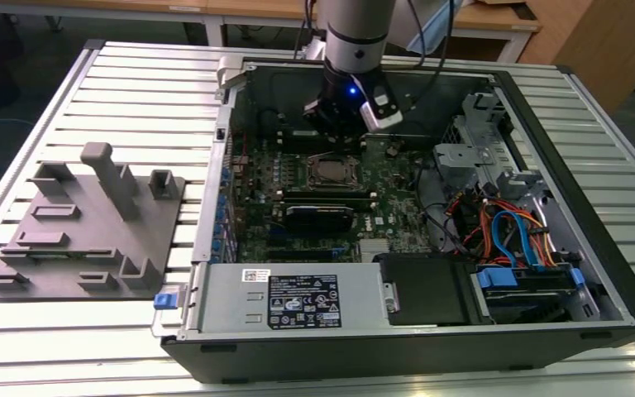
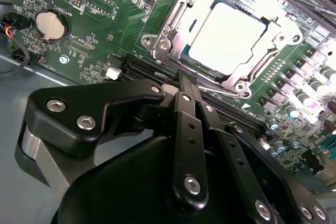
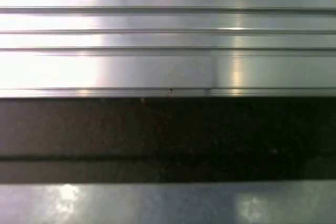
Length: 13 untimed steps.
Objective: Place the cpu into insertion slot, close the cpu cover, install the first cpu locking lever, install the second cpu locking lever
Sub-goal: 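Install the first cpu locking lever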
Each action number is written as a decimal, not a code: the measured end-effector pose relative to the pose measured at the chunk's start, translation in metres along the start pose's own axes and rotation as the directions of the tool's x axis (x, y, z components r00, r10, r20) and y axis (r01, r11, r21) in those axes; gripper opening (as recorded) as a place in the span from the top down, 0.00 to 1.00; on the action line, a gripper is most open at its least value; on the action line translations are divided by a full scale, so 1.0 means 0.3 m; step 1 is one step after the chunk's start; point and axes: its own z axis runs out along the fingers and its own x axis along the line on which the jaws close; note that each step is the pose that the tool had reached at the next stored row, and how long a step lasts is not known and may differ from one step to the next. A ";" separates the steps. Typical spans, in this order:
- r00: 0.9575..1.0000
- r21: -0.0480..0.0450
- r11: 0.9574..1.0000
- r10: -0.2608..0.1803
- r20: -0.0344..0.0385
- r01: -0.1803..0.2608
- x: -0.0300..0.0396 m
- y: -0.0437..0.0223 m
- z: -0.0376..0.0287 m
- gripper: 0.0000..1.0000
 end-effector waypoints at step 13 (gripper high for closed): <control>1.000 0.000 1.000 0.000 0.000 0.000 -0.006 -0.001 0.018 0.90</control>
